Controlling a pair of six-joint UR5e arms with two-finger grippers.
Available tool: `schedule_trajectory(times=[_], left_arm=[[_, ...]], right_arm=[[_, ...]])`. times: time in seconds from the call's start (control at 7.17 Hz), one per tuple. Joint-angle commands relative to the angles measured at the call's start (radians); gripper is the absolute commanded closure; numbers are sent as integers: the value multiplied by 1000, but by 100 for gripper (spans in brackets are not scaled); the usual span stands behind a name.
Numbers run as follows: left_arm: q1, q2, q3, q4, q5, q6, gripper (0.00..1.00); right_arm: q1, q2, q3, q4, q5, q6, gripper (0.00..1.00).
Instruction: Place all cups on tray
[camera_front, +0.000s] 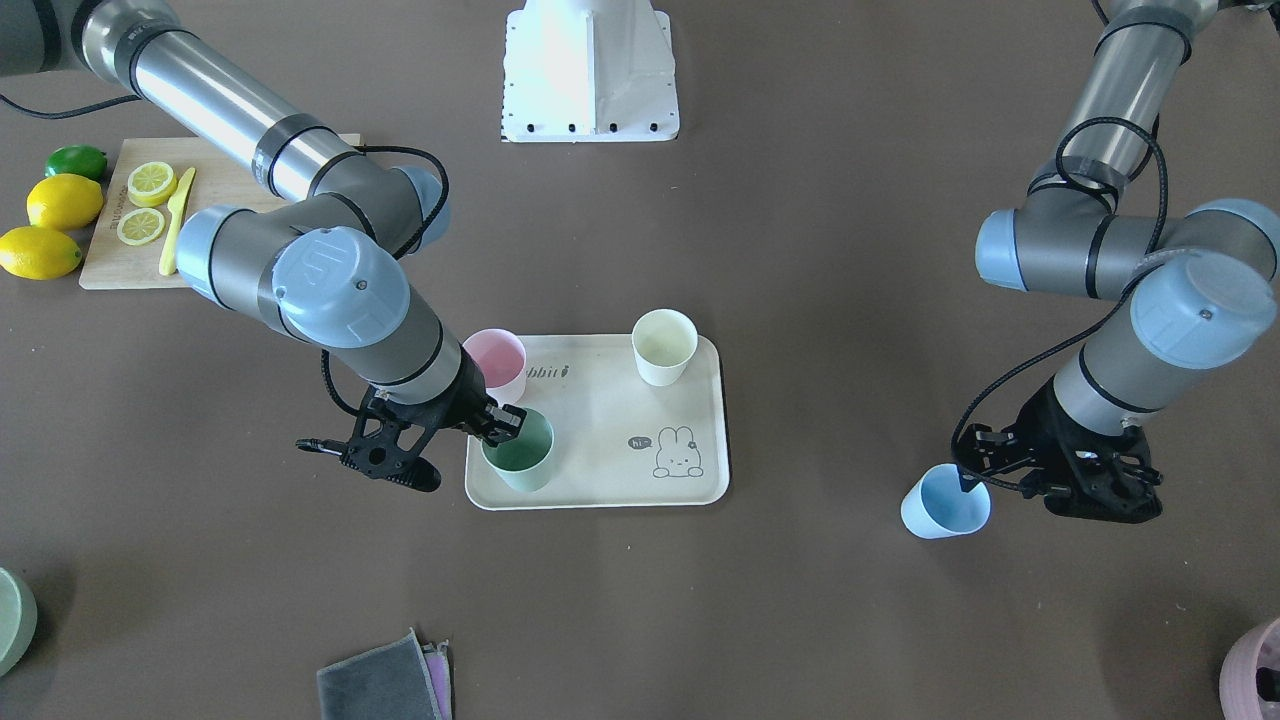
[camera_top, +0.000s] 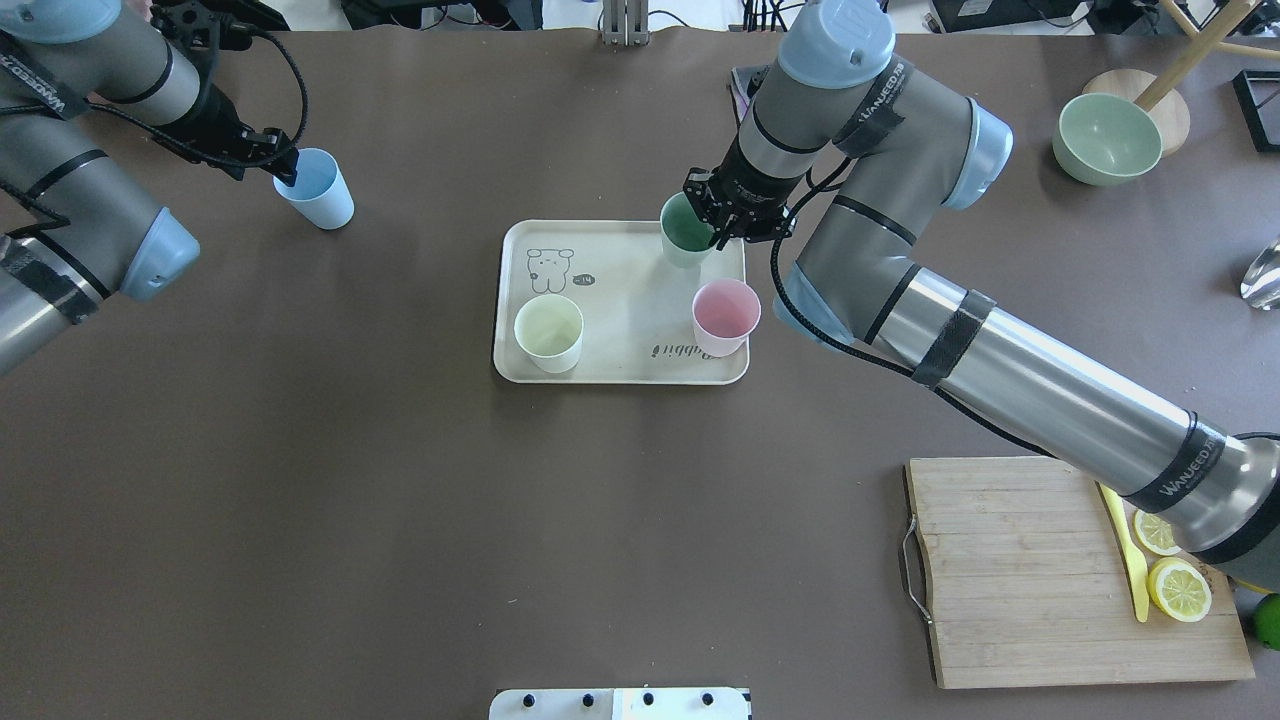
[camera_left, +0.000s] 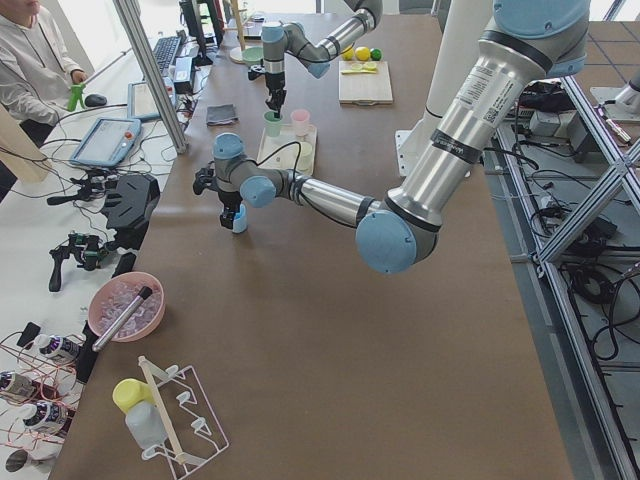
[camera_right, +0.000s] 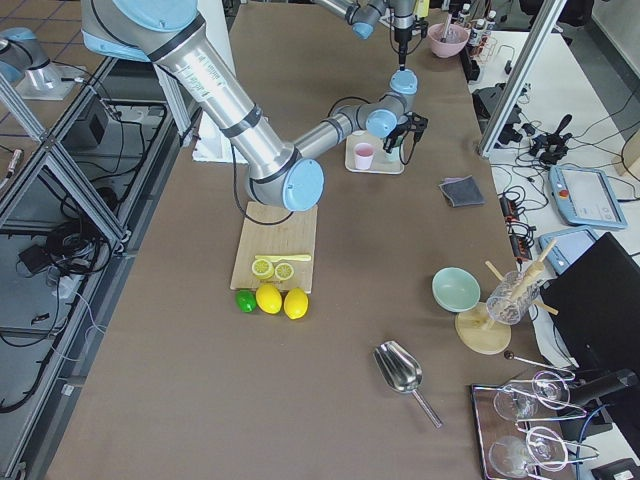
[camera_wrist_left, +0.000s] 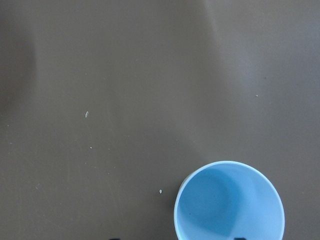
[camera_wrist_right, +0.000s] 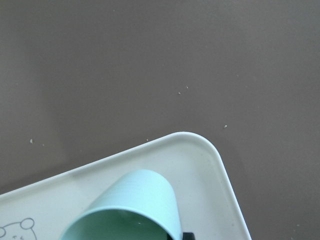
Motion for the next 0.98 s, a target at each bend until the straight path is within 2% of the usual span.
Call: schedule_trajectory(times=[0.0, 0.28, 0.42, 0.56, 0.84], left_arm=[[3, -12, 50, -42, -1, -3, 43], [4, -12, 50, -43, -15, -3, 57], [4, -12, 50, -43, -27, -22, 78], [7, -17, 47, -46, -29, -48, 100], [9, -41, 39, -43, -46, -81, 100]], right_arm=[[-12, -3, 20, 0, -1, 0, 2], [5, -14, 74, -6, 9, -6, 0], [18, -22, 95, -13, 11, -6, 0], [52, -67, 120, -10, 61, -12, 0], [159, -195, 200, -11, 155, -137, 0]])
